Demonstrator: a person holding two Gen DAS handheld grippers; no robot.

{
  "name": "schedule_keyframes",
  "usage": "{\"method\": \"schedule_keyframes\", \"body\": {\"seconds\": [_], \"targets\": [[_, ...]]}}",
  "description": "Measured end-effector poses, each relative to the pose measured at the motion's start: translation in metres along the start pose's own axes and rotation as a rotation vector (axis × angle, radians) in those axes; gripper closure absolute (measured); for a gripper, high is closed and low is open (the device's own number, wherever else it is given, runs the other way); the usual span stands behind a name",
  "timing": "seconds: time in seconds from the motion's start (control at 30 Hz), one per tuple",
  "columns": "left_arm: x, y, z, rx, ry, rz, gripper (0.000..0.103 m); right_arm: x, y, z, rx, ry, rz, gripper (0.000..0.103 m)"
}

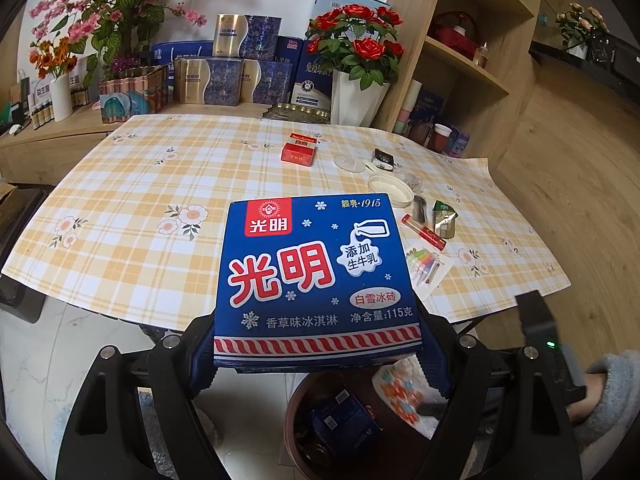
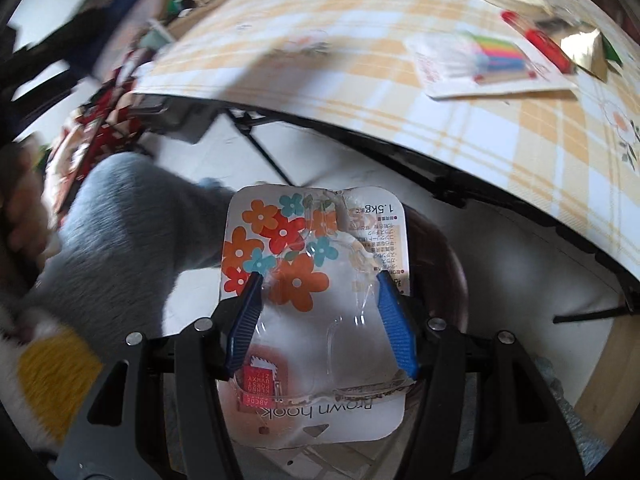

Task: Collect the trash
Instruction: 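Open the right tool to drop the clear tray into the bin, then carry the blue box over the bin with the left tool and open it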

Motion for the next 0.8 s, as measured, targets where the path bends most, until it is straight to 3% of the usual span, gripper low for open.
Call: {"method": "schedule_keyframes", "body": {"seconds": [0.1,0.13,0.2,0.33,0.53,0.67,0.8], "targets": [[0.007,0.001,-0.002,0.016,-0.004,0.004,0.024,-0.004,-0.012,-0.012,0.042,-0.043,-0.001,0.041],[0.009,0.002,-0.003,0.025,-0.009,0.002,0.024,-0.004,-0.014,-0.014,0.047,-0.052,-0.003,0.031],[0.012,0.002,-0.008,0.039,-0.032,0.002,0.024,-0.006,-0.017,-0.018,0.055,-0.074,-0.024,0.024],[0.019,-0.003,-0.022,0.047,-0.111,-0.002,0.024,-0.008,-0.004,-0.027,0.066,-0.095,-0.081,0.024],[0.042,-0.022,-0.045,0.054,-0.271,0.011,0.024,-0.008,0.060,-0.040,0.197,-0.080,-0.310,0.009],[0.058,-0.041,-0.059,0.095,-0.338,0.048,0.024,0.003,0.101,-0.054,0.328,-0.084,-0.460,0.006],[0.067,-0.059,-0.075,0.117,-0.413,0.077,0.024,0.015,0.128,-0.075,0.398,-0.148,-0.568,0.006]]}}
Point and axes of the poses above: each gripper's, at about its wrist camera, not at the fingertips, and y roughly against the way its jaws point, z to its left, x to its underside, the point moved 10 cm from there along -y, roughly the way its jaws point, and after that the axes turned 15 degrees about z, right-handed, at the moved point
